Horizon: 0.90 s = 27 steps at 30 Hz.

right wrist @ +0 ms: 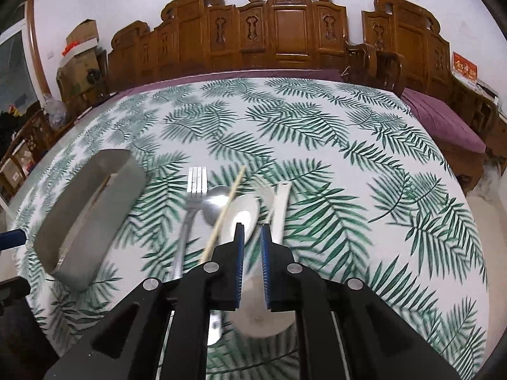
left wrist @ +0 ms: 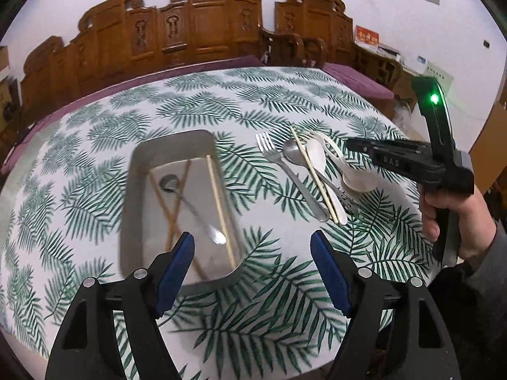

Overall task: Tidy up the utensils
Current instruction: 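Lift the right tool away from the tray toward the utensil pile, then lower the left tool onto the pile and grasp a wooden chopstick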

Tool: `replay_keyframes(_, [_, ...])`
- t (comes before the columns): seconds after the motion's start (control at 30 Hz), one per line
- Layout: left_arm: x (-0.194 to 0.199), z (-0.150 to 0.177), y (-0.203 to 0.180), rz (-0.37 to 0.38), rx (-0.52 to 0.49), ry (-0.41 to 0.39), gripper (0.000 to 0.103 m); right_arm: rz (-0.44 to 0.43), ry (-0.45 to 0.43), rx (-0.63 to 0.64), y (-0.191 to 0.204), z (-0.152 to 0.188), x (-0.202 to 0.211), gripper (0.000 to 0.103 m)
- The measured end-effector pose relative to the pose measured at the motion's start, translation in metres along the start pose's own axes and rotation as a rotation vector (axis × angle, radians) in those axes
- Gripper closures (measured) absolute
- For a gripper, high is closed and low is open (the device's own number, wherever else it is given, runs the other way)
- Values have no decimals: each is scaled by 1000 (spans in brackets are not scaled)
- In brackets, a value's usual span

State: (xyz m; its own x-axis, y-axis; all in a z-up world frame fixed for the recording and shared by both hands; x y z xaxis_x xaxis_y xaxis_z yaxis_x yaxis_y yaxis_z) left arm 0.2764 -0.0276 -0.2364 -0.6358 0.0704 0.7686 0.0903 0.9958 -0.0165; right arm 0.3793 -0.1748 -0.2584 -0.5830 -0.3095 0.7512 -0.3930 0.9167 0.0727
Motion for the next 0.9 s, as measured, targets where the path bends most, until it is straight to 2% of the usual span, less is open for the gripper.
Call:
replay_keyframes(0.13, [-20,-8,-17,-4,-58,16,31,3,9,-18,-15,-6,-13,91])
replay_keyframes(0.2, [-29,-11,-24,4,-75,21,31,-1,11,-22,-20,-9,-17,81])
replay_keyframes(0.27, [-39,-16,-31,15,-87,26,31,-18,8,-26,-23,-13,-19,78])
replay_keyframes(0.43, [-62,-26,-49,52,-96,44,31,-25,17,-33,-35,-17,-26,78])
replay_keyframes(0.63, [-89,-35,-69,106,-89,75,49,-29,39,-81,-48,-13,-33,78])
replay_keyframes(0.77, [-106,-41,-81,135,-90,102,71,-28,49,-80,-47,-11,-36,78])
replay_keyframes(0.9, [-120,-47,-87,133,-82,106,75,-41,49,-83,-44,-12,-35,78])
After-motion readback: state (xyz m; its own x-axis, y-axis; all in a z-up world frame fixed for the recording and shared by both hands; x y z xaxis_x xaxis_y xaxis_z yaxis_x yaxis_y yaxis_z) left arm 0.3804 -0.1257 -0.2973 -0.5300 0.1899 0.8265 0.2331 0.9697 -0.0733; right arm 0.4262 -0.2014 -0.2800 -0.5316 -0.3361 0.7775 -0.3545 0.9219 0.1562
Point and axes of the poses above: each gripper's, at about its wrist camera, not at the fingertips, and x roughly against the way its jaws point, y to its left, z to its underside, the point moved 10 cm from there along -x, roughly the way its jaws point, and after that the axes turned 1 degree about -z, right-handed, at the moved point
